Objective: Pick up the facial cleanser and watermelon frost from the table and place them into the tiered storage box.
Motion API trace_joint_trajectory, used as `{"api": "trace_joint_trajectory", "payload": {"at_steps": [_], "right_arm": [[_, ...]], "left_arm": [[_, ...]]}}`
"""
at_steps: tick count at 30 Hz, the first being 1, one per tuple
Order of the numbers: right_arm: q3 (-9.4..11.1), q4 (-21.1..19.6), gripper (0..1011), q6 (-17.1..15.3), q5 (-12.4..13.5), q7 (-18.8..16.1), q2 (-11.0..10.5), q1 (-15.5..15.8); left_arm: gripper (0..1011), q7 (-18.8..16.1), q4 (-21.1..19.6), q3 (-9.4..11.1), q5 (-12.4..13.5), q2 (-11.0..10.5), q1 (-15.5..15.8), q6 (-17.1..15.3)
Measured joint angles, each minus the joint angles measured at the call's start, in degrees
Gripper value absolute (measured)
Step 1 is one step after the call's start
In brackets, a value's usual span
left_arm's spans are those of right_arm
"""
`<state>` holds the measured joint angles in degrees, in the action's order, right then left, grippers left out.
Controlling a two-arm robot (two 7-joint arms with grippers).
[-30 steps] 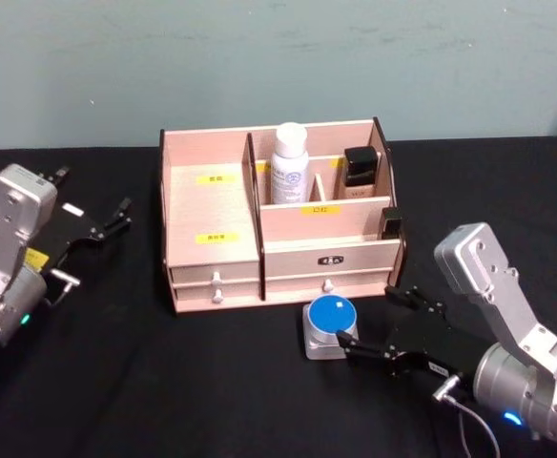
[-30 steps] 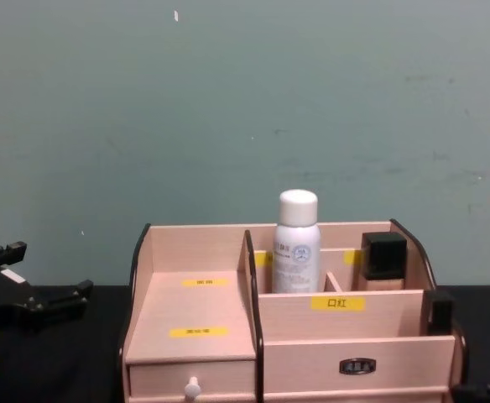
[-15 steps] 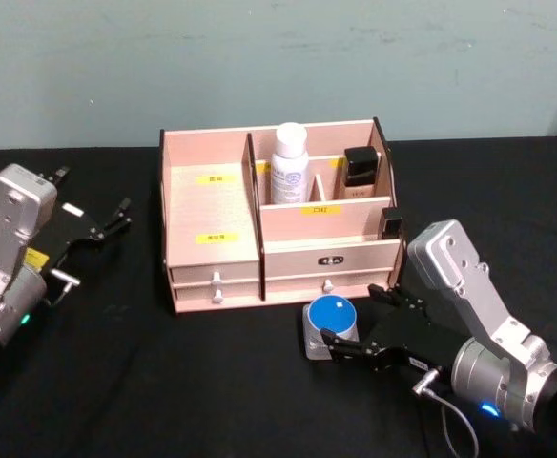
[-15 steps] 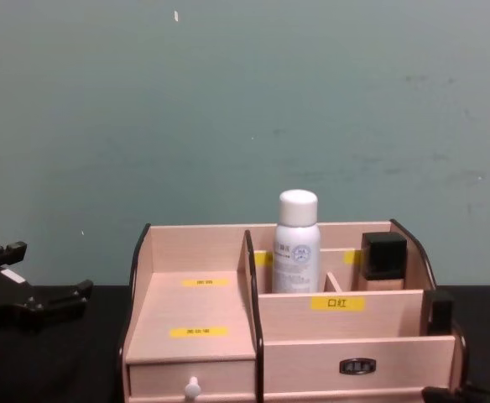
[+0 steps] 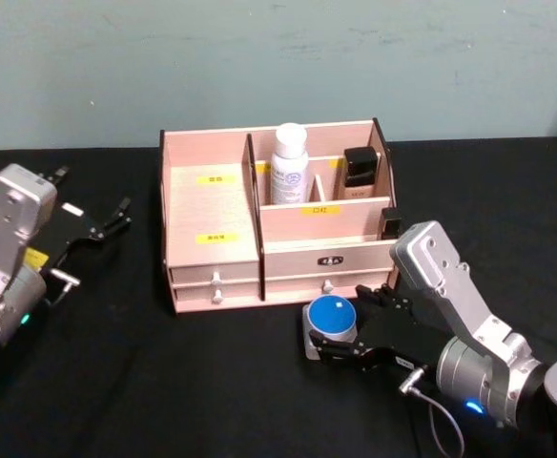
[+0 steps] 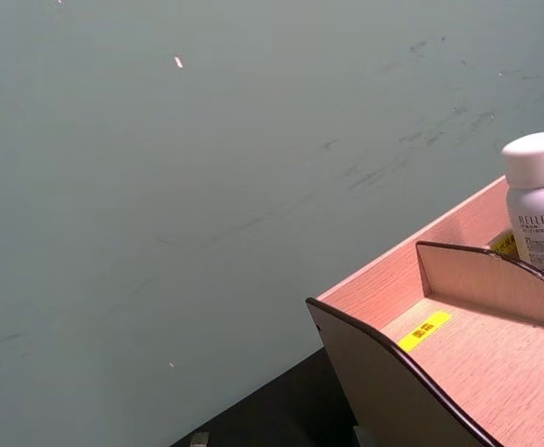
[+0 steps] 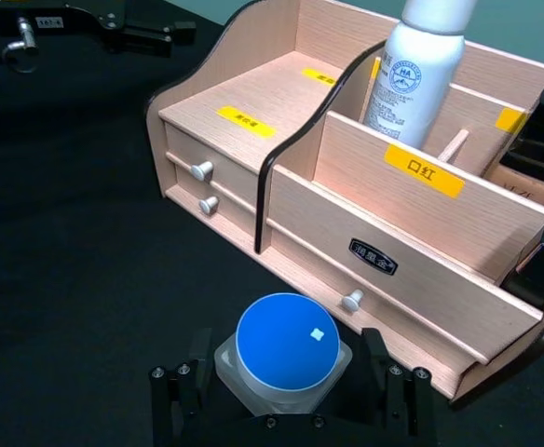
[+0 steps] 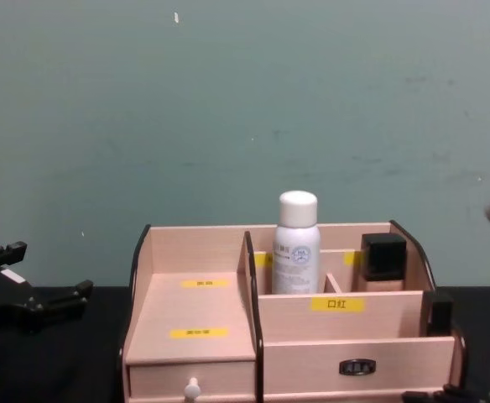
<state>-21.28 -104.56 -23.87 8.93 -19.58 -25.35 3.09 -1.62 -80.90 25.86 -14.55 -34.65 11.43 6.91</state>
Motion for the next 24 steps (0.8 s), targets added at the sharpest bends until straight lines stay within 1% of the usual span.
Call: {"api": "trace_joint_trajectory", "payload": {"at_steps": [24], "right_arm": [[-0.82,2.91,1002,0.16,-1.62,-0.83,1.82,-1.5]], "left_arm": [[1001,0.0,0.0,0.0,0.0,0.0,0.0,0.0]]}}
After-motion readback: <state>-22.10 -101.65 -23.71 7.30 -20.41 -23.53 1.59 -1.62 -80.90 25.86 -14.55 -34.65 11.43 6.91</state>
